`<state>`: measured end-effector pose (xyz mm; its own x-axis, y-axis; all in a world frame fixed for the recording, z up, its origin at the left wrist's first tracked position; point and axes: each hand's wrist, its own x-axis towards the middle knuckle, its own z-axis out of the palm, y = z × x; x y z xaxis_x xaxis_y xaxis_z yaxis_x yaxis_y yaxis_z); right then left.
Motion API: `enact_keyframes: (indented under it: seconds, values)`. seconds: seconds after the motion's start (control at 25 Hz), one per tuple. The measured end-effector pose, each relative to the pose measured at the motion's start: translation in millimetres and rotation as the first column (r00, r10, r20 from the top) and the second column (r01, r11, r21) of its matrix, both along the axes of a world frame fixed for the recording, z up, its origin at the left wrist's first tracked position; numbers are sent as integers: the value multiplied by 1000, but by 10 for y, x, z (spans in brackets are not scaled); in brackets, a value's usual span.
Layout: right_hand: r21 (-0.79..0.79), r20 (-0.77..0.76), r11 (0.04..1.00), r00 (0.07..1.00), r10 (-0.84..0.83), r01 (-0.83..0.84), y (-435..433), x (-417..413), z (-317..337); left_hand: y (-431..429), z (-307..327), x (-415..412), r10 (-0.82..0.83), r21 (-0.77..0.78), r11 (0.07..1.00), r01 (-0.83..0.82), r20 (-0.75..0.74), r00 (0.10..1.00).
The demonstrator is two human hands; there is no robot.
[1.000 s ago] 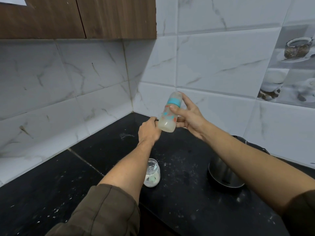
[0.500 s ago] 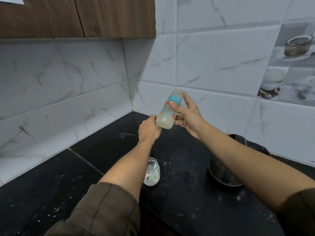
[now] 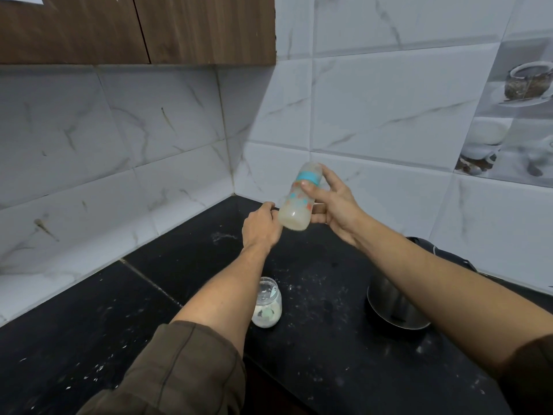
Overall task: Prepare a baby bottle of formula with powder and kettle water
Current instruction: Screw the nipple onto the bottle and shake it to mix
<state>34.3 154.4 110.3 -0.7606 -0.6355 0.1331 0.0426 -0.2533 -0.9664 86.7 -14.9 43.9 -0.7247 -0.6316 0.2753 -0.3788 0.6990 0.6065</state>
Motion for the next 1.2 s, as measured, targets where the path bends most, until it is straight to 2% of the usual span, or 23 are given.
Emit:
enact_keyframes:
  seconds: [0.12,0.2,0.24,0.32,0.4,0.48,0.6,0.64,0.68,0.76,0.84,0.88,0.96,1.08,1.12,1.2]
  values:
    - [-230,288,930,933,-216,286,-38,-125,40,41,-6,16,10,9,1000,-10,-11,1000]
    - [-274,388,886,886,-253,373,-55,-185,44,35,-14,23,17,10,1000,-17,-12,1000]
    - [-239,352,913,906,-235,330,-52,-177,36,21,-23,11,12,13,1000,-12,-13,1000]
    - [-87,161,986,979,-126,141,-25,-95,15,15,-24,-7,-1,7,1000,1,-7,1000]
    - [30,11,999,999,-33,32,-9,-57,-32,21,-11,-10,-6,1,1000,6,-4,1000]
    - [-53,47,995,995,-85,88,-34,-57,-54,20,-4,-4,-9,3,1000,9,-8,1000]
    - [-241,317,914,916,-244,327,-90,-165,-20,27,-5,22,14,6,1000,-14,-10,1000]
    - [-259,352,899,902,-251,352,-104,-195,-18,14,-4,34,22,6,1000,-22,-12,1000]
    - [-238,326,916,915,-237,322,-94,-194,-7,4,0,35,23,7,1000,-23,-13,1000]
    - [-103,153,982,978,-139,156,-49,-116,6,-18,-15,31,13,5,1000,-13,-13,1000]
    - [32,-11,999,1000,-5,5,-15,-34,9,-20,-23,38,3,-2,1000,-3,-15,1000]
    - [31,-31,999,999,16,-15,-8,-22,14,-21,-22,43,1,-1,1000,-1,-19,1000]
    - [-85,42,994,997,-71,75,-13,-50,36,-20,-28,45,3,5,1000,-3,-25,1000]
    - [-259,327,902,910,-255,345,-68,-163,50,-4,-3,77,24,-10,1000,-24,-11,1000]
    - [-257,361,886,889,-283,387,-79,-174,32,-13,5,74,29,-12,1000,-29,-11,1000]
    - [-164,268,936,927,-261,311,-76,-129,-8,-23,13,58,26,-6,1000,-27,-10,1000]
